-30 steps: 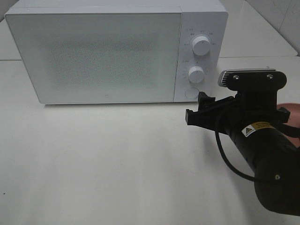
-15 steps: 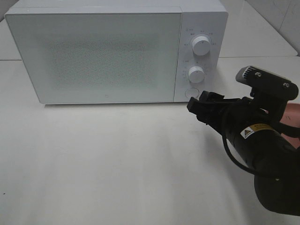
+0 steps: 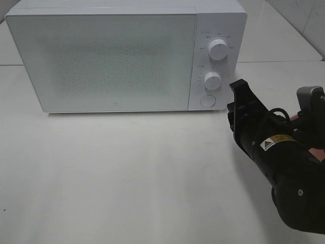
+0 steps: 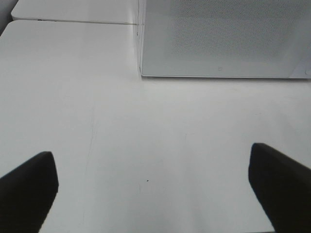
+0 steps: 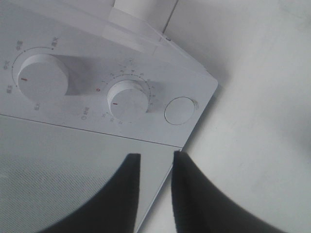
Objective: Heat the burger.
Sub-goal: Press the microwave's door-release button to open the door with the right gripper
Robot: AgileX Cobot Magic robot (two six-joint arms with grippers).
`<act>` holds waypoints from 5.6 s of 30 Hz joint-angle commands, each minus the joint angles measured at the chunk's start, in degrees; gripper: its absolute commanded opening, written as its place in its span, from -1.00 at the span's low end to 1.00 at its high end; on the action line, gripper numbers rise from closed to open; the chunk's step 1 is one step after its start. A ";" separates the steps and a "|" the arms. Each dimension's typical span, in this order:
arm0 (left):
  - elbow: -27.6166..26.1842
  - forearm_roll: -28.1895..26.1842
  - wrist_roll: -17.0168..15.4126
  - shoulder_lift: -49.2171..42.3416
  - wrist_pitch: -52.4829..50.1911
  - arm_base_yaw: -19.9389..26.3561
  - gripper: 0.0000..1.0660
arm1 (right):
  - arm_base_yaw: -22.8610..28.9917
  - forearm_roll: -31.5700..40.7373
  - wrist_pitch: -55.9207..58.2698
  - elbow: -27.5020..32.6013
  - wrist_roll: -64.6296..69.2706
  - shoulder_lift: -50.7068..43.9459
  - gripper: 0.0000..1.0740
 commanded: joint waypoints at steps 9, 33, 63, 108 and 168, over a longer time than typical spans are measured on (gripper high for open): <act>0.17 -0.69 -0.06 -1.03 -0.34 0.00 0.88 | -0.06 -0.46 5.27 -0.11 16.96 0.00 -1.00; 0.17 -0.69 -0.06 -1.03 -0.34 0.00 0.88 | -9.51 -9.85 9.74 -10.26 21.20 9.80 -1.00; 0.17 -0.69 -0.06 -1.03 -0.34 0.00 0.88 | -17.07 -15.99 14.84 -25.50 25.78 22.12 -1.00; 0.17 -0.69 -0.06 -1.03 -0.34 0.00 0.88 | -20.11 -15.99 3.50 -37.41 22.40 26.87 -1.00; 0.17 -0.63 -0.06 -1.03 -0.34 0.00 0.88 | -18.62 -19.37 24.06 -19.31 18.28 11.40 -1.00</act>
